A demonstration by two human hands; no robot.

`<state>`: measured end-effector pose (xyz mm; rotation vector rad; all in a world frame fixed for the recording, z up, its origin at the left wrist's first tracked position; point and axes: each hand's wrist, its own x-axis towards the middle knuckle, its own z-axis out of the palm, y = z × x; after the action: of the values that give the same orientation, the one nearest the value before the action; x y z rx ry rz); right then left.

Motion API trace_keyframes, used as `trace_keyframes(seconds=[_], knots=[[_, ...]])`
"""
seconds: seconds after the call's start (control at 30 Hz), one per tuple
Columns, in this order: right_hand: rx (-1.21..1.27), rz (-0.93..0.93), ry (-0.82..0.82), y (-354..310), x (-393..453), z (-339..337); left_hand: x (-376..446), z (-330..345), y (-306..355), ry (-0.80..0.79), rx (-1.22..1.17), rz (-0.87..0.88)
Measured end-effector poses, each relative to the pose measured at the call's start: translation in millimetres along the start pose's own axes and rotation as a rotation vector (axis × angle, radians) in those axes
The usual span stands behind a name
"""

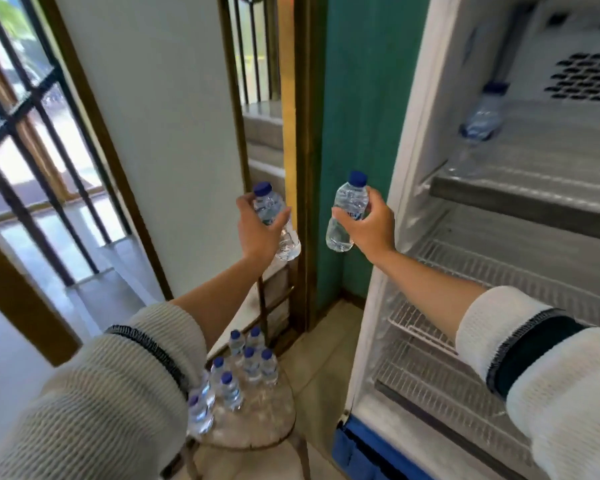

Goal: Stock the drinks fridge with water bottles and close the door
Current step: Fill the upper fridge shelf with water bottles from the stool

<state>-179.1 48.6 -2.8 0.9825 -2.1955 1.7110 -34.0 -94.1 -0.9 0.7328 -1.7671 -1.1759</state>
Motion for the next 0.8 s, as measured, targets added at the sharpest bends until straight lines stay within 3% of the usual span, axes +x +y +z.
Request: trace_keyframes(seconds=[0.33,0.57,0.8], knots=[[-0.013,-0.191,0.128,-62,70,-147,18,93,123,-0.135,-0.217,0.284],[-0.038,-0.150,0.214,-55,94,-237,-4,174,185,-0.206,-0.378,0.437],[-0.104,-0.026,0.235,-20,112,-279,-19,230,199,-0.272,-0.278,0.543]])
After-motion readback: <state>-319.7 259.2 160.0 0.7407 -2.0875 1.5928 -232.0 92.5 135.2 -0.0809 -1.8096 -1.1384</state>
